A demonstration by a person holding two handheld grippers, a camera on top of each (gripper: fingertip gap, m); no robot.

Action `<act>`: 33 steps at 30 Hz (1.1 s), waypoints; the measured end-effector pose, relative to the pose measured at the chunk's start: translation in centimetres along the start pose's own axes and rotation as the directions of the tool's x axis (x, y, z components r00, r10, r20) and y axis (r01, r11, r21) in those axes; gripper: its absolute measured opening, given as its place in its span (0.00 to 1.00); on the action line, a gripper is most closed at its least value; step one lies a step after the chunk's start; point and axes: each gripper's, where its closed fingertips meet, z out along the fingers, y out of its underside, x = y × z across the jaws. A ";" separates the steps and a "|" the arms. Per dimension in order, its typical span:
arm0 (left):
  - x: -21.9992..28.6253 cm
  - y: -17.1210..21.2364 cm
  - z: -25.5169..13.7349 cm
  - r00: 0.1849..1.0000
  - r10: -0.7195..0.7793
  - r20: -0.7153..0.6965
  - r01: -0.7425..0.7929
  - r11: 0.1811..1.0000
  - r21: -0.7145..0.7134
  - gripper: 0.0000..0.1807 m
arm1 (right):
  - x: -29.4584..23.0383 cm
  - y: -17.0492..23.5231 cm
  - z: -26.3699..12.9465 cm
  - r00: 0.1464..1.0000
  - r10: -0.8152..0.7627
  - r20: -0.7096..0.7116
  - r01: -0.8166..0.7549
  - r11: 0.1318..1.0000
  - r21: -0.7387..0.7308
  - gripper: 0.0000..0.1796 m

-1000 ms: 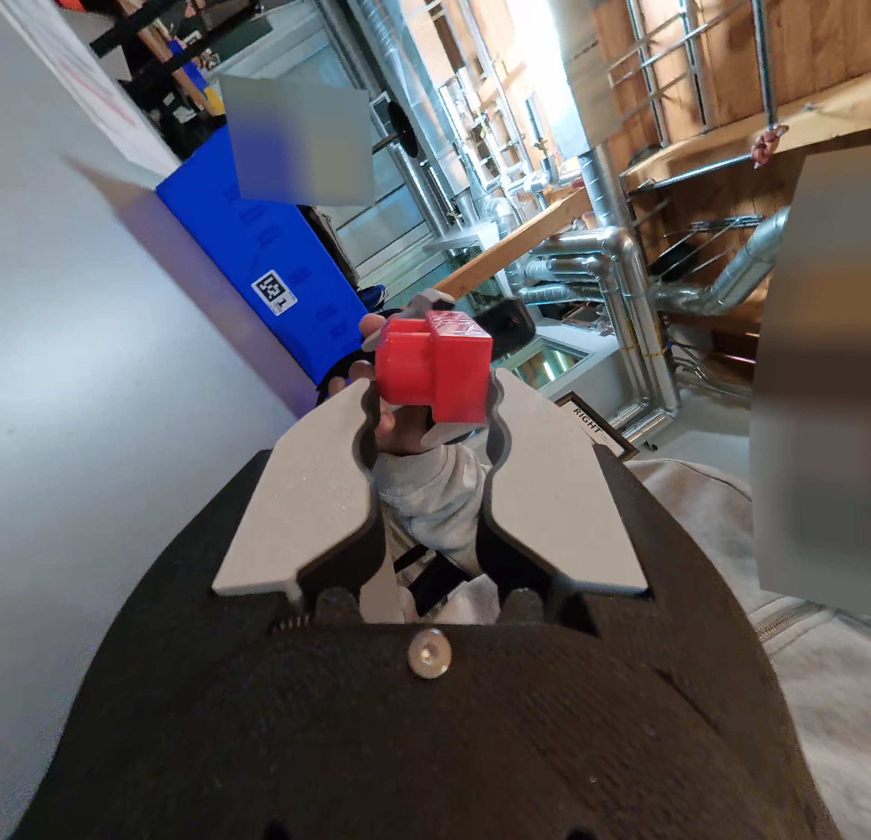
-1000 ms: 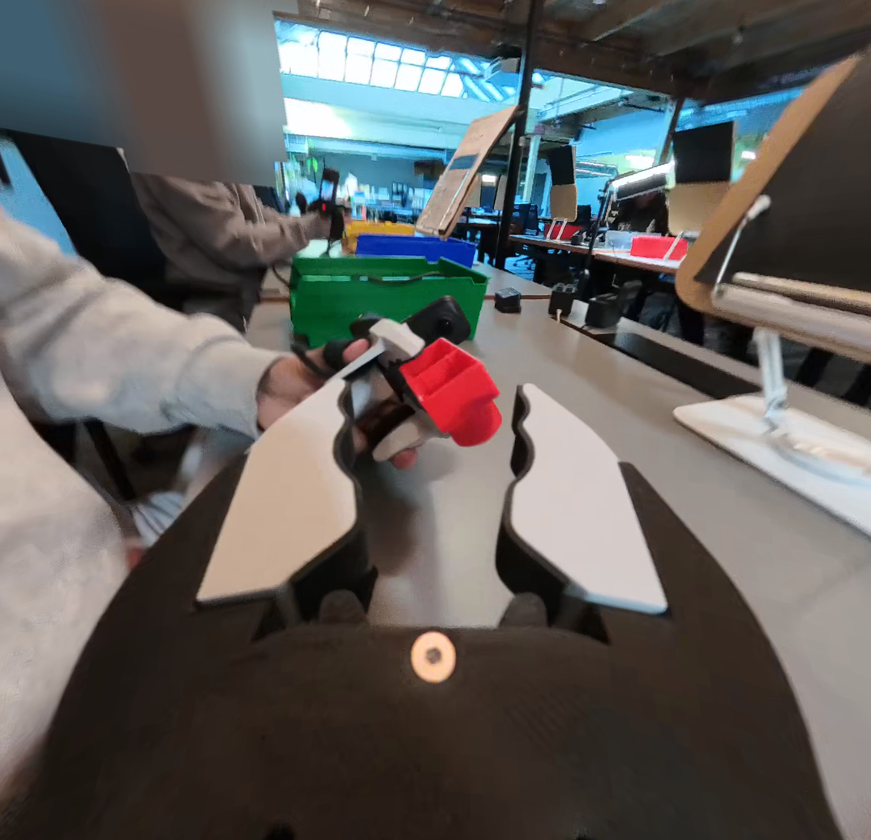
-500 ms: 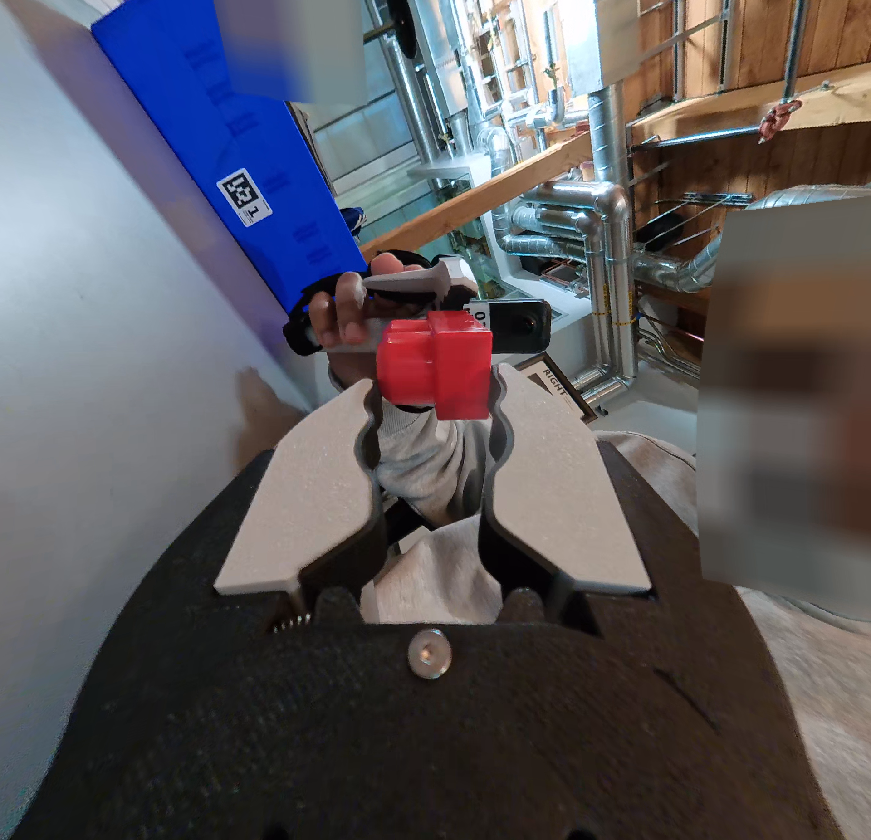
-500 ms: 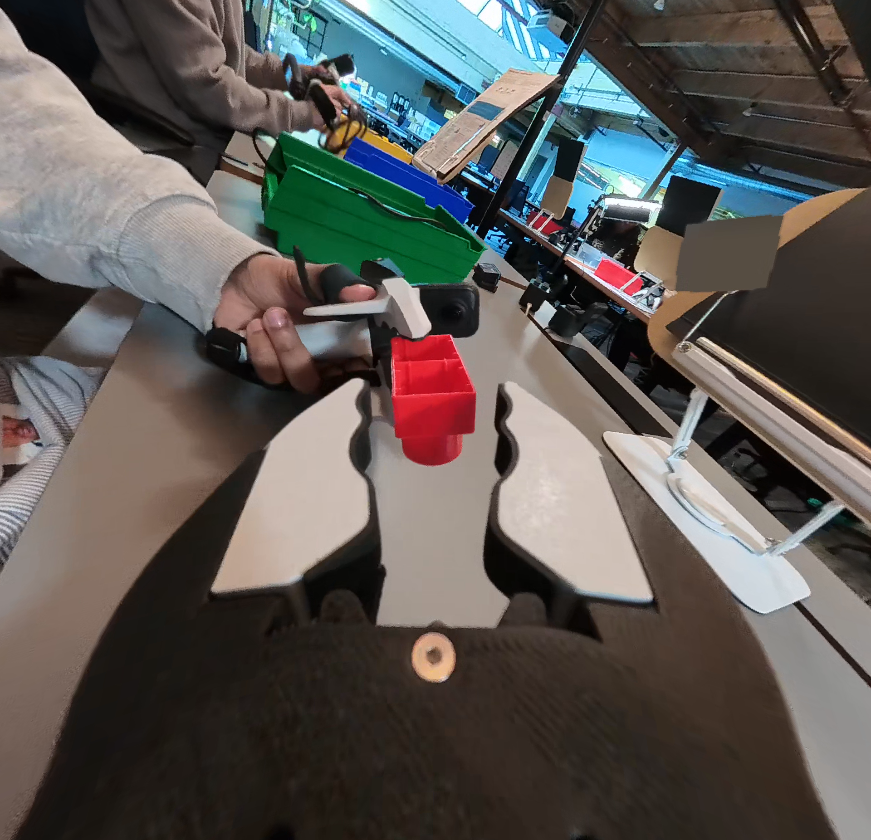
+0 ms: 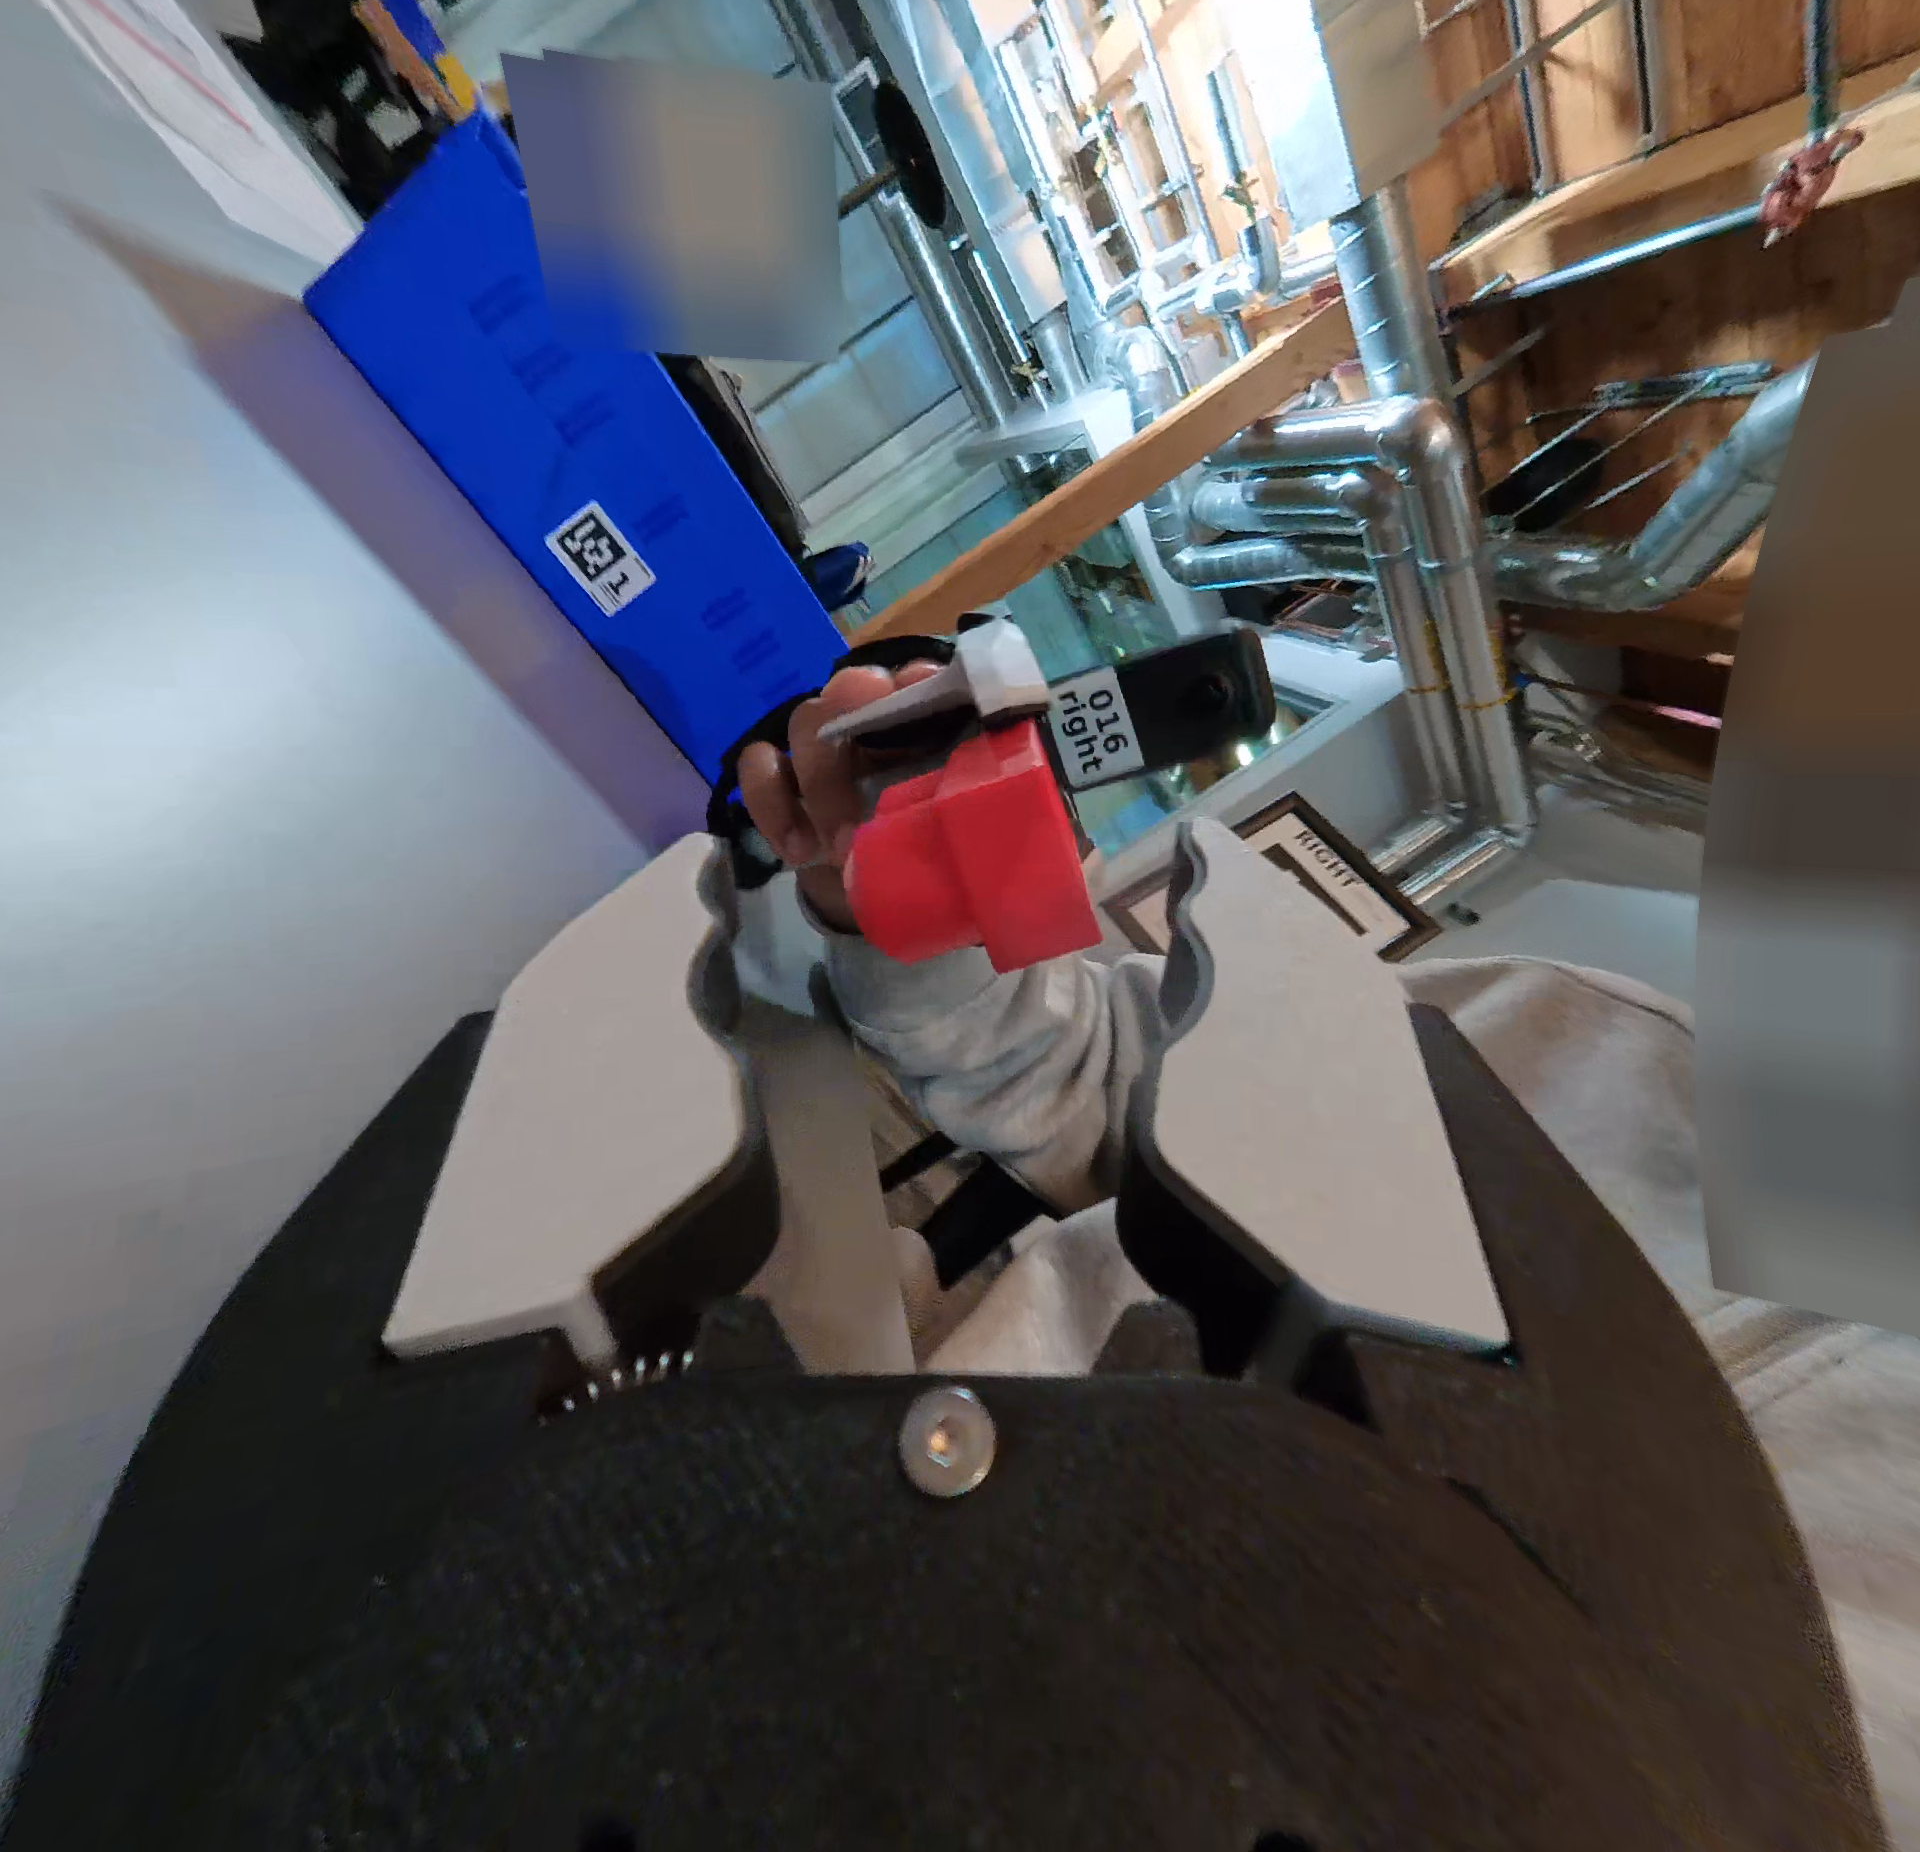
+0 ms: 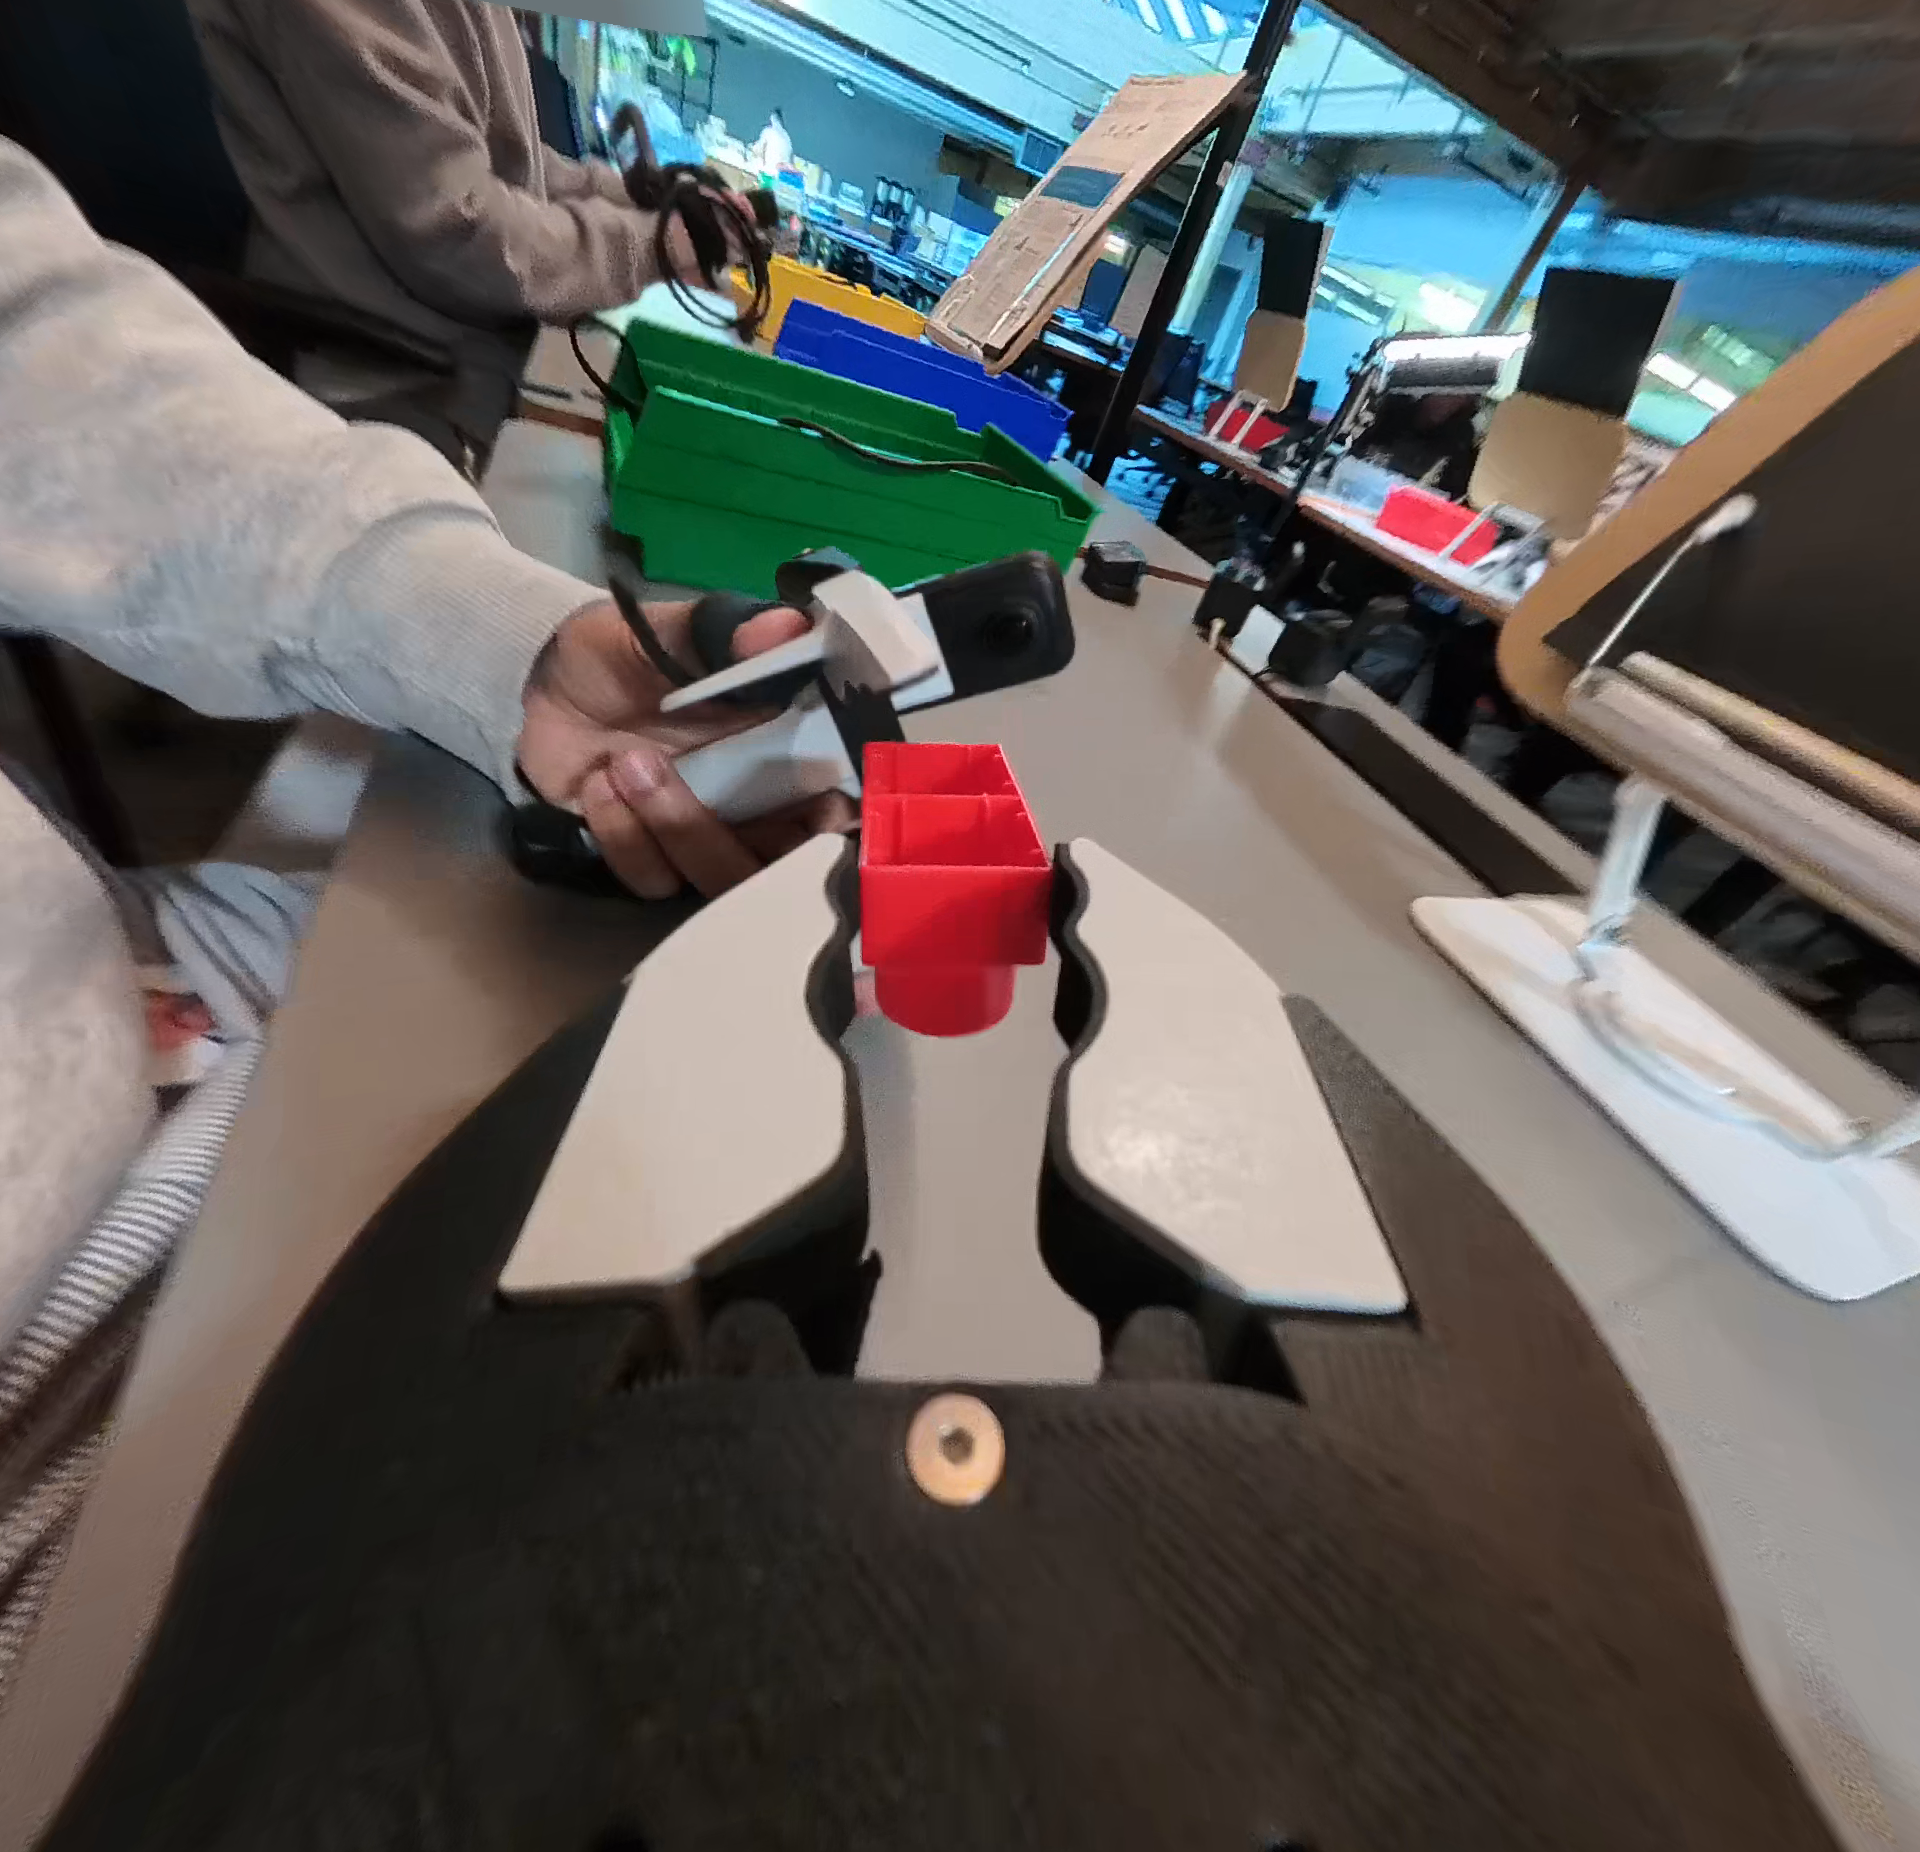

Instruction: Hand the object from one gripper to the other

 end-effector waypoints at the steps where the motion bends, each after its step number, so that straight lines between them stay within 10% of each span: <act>1: 0.3 0.0 0.1 0.999 0.041 0.000 -0.041 0.999 0.003 0.47 | 0.0 0.0 -0.1 0.997 0.071 0.020 -0.071 0.997 0.005 0.20; 10: 2.8 -0.3 0.4 0.947 0.321 -0.004 -0.321 0.947 0.029 0.45 | 1.6 -1.0 -1.6 0.787 0.583 0.202 -0.608 0.789 0.091 0.20; 26: 1.6 0.3 0.8 0.821 0.545 0.168 -0.538 0.838 -0.091 0.20 | 0.8 -0.1 -0.4 0.789 0.585 0.190 -0.604 0.794 0.064 0.20; 33: 0.6 -1.9 -0.7 0.798 0.526 0.294 -0.545 0.838 -0.022 0.20 | 3.4 0.8 -0.5 0.893 0.445 -0.065 -0.437 0.893 0.105 0.40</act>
